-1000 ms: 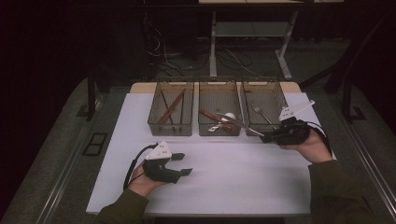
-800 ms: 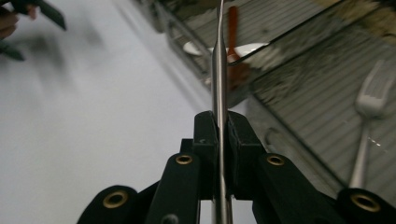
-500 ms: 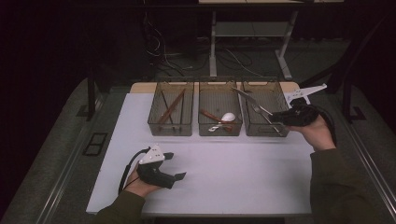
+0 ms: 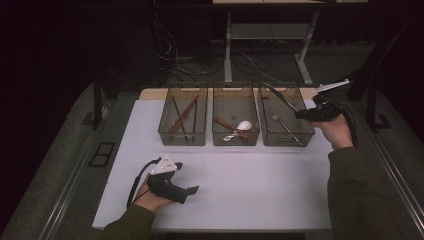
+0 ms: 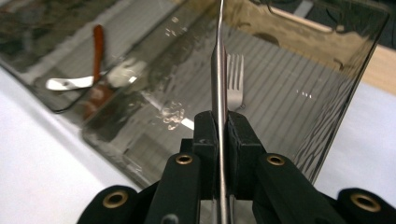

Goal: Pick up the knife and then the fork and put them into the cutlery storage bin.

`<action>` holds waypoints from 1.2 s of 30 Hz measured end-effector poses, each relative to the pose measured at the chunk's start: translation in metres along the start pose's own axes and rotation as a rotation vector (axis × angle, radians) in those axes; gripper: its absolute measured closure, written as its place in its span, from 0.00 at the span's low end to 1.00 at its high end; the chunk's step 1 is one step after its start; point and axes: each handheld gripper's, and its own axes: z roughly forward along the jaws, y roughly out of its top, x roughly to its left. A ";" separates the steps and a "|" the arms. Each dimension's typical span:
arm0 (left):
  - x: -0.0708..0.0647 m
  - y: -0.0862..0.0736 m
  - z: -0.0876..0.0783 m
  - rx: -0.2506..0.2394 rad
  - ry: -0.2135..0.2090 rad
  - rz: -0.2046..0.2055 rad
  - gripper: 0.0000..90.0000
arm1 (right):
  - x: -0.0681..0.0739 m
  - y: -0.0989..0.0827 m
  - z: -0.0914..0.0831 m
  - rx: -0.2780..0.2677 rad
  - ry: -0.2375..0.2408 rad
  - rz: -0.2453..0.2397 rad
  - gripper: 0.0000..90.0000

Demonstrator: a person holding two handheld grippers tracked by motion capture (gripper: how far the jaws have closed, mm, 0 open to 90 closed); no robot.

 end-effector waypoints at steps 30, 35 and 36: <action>-0.001 -0.001 0.002 0.008 -0.019 0.017 0.00 | -0.003 0.001 0.055 0.093 -0.021 0.076 0.73; -0.001 -0.001 0.002 0.006 -0.018 0.015 0.00 | -0.005 0.002 0.046 0.032 -0.006 0.104 0.55; -0.001 -0.001 0.002 0.006 -0.018 0.015 0.00 | -0.005 0.002 0.045 0.025 -0.008 0.106 0.52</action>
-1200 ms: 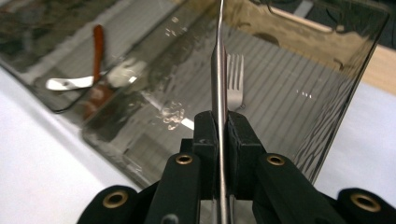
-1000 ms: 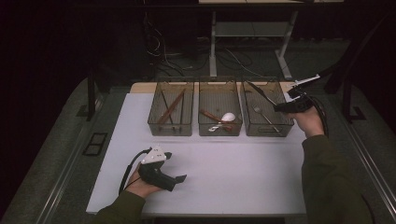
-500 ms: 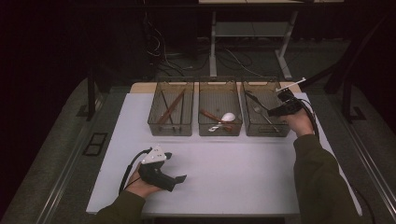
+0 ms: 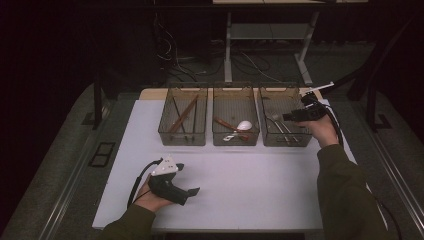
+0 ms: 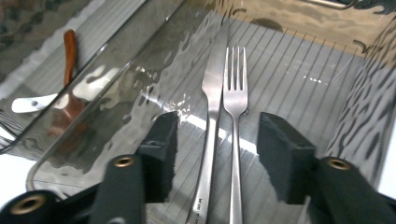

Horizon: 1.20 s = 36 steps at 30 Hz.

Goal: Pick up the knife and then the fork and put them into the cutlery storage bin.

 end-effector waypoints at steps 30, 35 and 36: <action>0.002 0.000 -0.002 0.000 -0.020 -0.008 0.00 | 0.036 -0.037 -0.046 -0.242 0.071 -0.084 0.19; 0.002 -0.001 -0.002 0.001 -0.024 -0.006 0.00 | 0.047 -0.053 -0.051 -0.251 0.100 -0.107 0.19; 0.002 -0.001 -0.002 0.001 -0.024 -0.006 0.00 | 0.049 -0.056 -0.051 -0.250 0.101 -0.114 0.19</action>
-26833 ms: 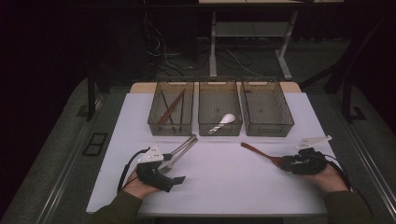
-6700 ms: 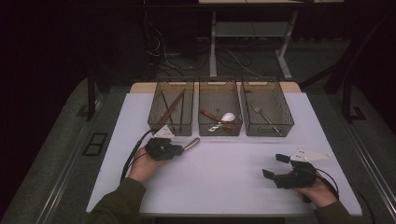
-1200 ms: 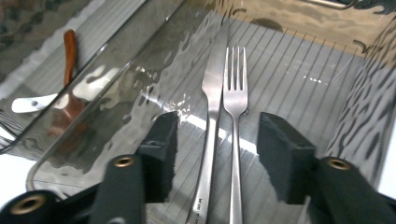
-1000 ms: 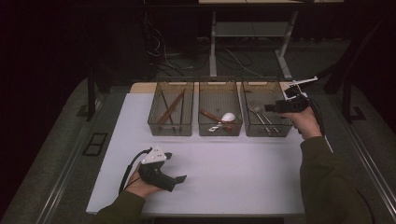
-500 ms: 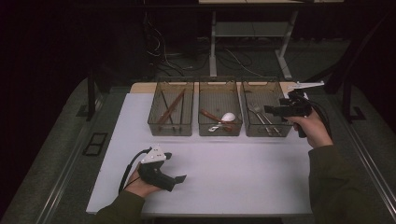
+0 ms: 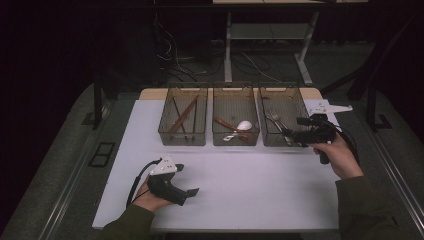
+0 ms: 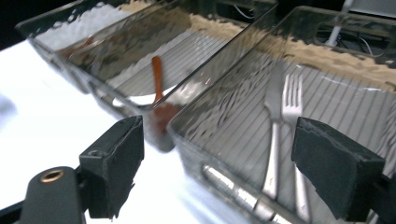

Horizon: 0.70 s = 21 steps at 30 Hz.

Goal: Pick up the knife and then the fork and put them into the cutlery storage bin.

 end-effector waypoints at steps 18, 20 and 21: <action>-0.001 0.000 -0.001 -0.005 0.000 0.004 0.00 | 0.039 -0.046 -0.014 -0.028 0.069 -0.053 0.19; -0.002 0.000 -0.002 -0.005 -0.001 0.006 0.00 | 0.042 -0.052 -0.015 -0.022 0.075 -0.057 0.19; -0.002 0.000 -0.002 -0.005 -0.001 0.007 0.00 | 0.044 -0.056 -0.015 -0.018 0.079 -0.057 0.19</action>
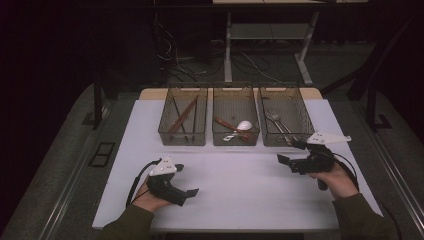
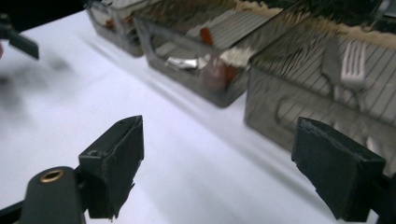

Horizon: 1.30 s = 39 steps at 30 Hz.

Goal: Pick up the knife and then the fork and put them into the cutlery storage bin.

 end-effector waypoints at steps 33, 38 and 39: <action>-0.001 -0.001 -0.001 0.007 0.002 0.010 0.00 | 0.031 -0.059 -0.009 0.029 0.056 -0.036 0.19; -0.002 -0.001 -0.001 0.007 0.002 0.010 0.00 | 0.030 -0.059 -0.010 0.032 0.053 -0.033 0.19; -0.002 -0.001 -0.001 0.008 0.002 0.011 0.00 | 0.030 -0.059 -0.010 0.031 0.053 -0.033 0.19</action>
